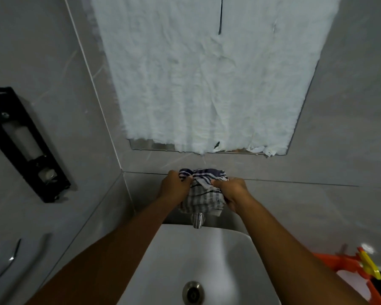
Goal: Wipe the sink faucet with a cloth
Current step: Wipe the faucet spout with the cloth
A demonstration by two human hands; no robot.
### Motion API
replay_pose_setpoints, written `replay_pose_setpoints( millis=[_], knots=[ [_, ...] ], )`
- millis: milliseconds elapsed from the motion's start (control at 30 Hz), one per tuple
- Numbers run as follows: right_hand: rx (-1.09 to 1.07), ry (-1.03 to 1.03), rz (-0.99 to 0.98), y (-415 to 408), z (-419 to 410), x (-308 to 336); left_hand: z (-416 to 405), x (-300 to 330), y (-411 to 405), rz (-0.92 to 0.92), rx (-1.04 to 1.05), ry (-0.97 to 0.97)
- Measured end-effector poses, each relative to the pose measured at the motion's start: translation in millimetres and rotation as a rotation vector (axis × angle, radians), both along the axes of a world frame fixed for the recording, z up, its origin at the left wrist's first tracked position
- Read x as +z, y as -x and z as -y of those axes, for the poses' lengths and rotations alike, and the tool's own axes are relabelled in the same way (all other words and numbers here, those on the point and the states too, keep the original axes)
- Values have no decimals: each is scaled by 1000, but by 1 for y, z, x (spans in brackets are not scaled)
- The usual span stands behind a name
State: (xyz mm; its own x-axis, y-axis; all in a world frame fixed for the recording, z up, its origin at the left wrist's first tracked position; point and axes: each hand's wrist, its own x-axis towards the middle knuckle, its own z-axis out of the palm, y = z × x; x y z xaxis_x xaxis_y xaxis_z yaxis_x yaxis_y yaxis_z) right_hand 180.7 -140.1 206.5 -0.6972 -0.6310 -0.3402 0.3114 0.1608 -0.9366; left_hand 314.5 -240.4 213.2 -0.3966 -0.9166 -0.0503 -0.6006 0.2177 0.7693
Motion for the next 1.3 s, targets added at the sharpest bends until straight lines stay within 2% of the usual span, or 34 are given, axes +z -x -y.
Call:
replay_pose_setpoints(
  millis=[100, 133, 167, 200, 267, 333, 367, 433, 467, 500, 567, 600, 633, 700, 733, 767, 800, 833, 867, 900, 933, 967, 1000, 1033, 1067, 1167, 1200, 1233, 1300],
  knots=[
    [-14, 49, -45, 4, 3, -8, -9, -2, 3, 94, 157, 336],
    [-32, 55, -123, 5, 1, -10, -14, -1, 7, 98, 147, 410],
    [-65, 51, -262, 7, -4, -10, -18, 0, 14, 101, 92, 399],
    [-105, 25, -478, 11, -10, -12, -21, 0, 22, 101, 11, 326],
    [-146, -62, -1088, 24, -27, -21, -26, -4, 39, 92, -115, 157],
    [-105, -93, -1607, 47, -39, -32, -23, -8, 50, -26, -37, -43],
    [-54, -103, -1765, 61, -42, -38, -18, -12, 51, -148, 46, -229],
    [49, -142, -1973, 88, -45, -52, -9, -16, 49, -483, 87, -758],
    [83, -161, -2053, 100, -45, -59, -4, -18, 46, -574, 47, -934],
    [94, -175, -2119, 109, -44, -65, 0, -19, 42, -621, 25, -1011],
    [61, -176, -2202, 122, -39, -73, 8, -25, 46, -620, 3, -1033],
    [29, -158, -2232, 126, -35, -77, 7, -21, 49, -572, 21, -970],
    [-6, -142, -2259, 129, -30, -80, 2, -21, 56, -438, 41, -814],
    [-54, -138, -2292, 132, -24, -87, -9, -16, 71, 85, 25, -294],
    [-75, -132, -2302, 133, -21, -90, -15, -10, 78, 326, -3, -105],
    [-98, -111, -2307, 134, -19, -92, -17, -11, 82, 434, -18, -23],
    [-114, -85, -2306, 135, -17, -94, -17, -11, 82, 434, -16, -32],
    [-125, -70, -2301, 135, -15, -94, -14, -14, 77, 281, -4, -99],
    [-135, -64, -2298, 136, -15, -95, -8, -17, 71, 43, 37, -222],
    [-146, -62, -2294, 137, -14, -95, -2, -19, 64, -205, 81, -453],
    [-152, -59, -2294, 136, -14, -96, -1, -17, 56, -395, 32, -726],
    [-149, -52, -2294, 136, -14, -96, 0, -18, 50, -529, -36, -924],
    [-140, -49, -2293, 135, -14, -95, 4, -18, 47, -584, -79, -1019],
    [-131, -56, -2294, 135, -14, -94, 7, -18, 49, -537, -88, -1009],
    [-127, -66, -2298, 135, -15, -92, 7, -18, 54, -447, -79, -918],
    [-119, -92, -2306, 132, -16, -91, -9, -19, 69, -36, 2, -226],
    [-118, -105, -2303, 132, -16, -91, -19, -17, 69, 76, 13, -56],
    [-119, -121, -2298, 132, -16, -91, -28, -15, 68, 116, 35, 20],
    [-113, -152, -2279, 132, -16, -93, -44, -25, 56, 78, 86, 100]
  ],
)
